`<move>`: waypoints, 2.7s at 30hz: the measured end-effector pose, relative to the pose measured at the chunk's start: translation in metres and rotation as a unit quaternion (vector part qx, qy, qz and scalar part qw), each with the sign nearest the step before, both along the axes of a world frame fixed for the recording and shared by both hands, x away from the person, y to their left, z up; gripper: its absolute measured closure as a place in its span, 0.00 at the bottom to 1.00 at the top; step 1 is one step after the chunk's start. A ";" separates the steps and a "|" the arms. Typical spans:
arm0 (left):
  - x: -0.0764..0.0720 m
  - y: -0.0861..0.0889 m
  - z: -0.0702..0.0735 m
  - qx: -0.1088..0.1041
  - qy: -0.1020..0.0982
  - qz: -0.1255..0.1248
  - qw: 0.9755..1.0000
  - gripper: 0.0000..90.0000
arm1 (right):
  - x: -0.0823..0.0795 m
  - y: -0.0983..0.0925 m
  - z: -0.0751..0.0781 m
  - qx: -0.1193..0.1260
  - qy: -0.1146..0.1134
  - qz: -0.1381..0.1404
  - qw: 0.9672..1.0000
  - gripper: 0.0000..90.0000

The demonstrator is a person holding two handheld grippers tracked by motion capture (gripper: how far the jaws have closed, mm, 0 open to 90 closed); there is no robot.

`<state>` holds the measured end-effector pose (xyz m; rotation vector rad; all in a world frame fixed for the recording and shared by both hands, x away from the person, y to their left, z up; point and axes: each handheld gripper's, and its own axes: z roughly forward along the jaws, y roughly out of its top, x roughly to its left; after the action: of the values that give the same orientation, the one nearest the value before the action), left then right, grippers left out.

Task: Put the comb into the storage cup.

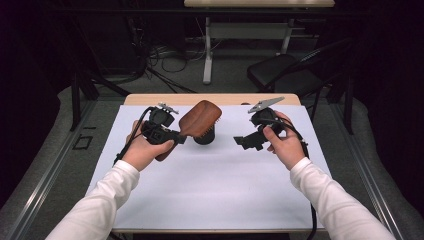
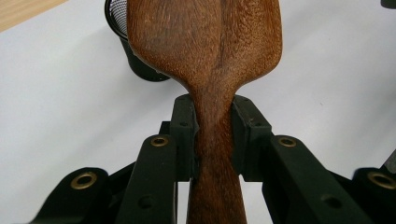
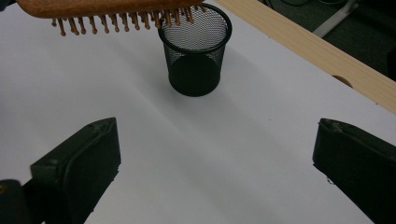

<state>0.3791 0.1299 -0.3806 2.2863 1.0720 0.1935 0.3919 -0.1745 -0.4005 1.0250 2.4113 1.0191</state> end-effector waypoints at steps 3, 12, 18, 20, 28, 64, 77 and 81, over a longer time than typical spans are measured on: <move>0.000 -0.002 -0.001 -0.002 -0.002 -0.002 1.000 0.81 | 0.002 0.002 0.001 0.007 0.002 0.000 1.000 0.01; 0.000 -0.003 -0.004 -0.006 -0.007 -0.004 1.000 0.81 | 0.009 0.005 0.001 0.044 0.026 -0.007 0.999 0.02; 0.001 -0.002 -0.008 -0.018 -0.016 0.002 1.000 0.81 | 0.015 0.004 0.002 0.084 0.045 -0.016 0.995 0.02; 0.000 -0.001 -0.009 -0.020 -0.020 0.005 1.000 0.81 | 0.017 0.004 0.003 0.097 0.050 -0.022 0.994 0.03; 0.000 -0.001 -0.011 -0.031 -0.025 0.004 0.999 0.81 | 0.023 0.004 0.003 0.130 0.064 -0.041 0.989 0.04; -0.003 -0.011 -0.016 -0.055 -0.033 -0.015 0.998 0.81 | 0.045 0.008 0.002 0.251 0.126 -0.065 0.957 0.15; -0.006 -0.020 -0.018 -0.079 -0.037 -0.022 0.996 0.81 | 0.047 0.011 -0.001 0.275 0.138 -0.062 0.949 0.16; -0.006 -0.022 -0.019 -0.087 -0.040 -0.026 0.995 0.81 | 0.049 0.010 -0.004 0.283 0.145 -0.064 0.946 0.16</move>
<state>0.3730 0.1082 -0.3993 2.1298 0.9500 0.1642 0.4405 -0.1644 -0.4040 1.5948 2.2648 1.6685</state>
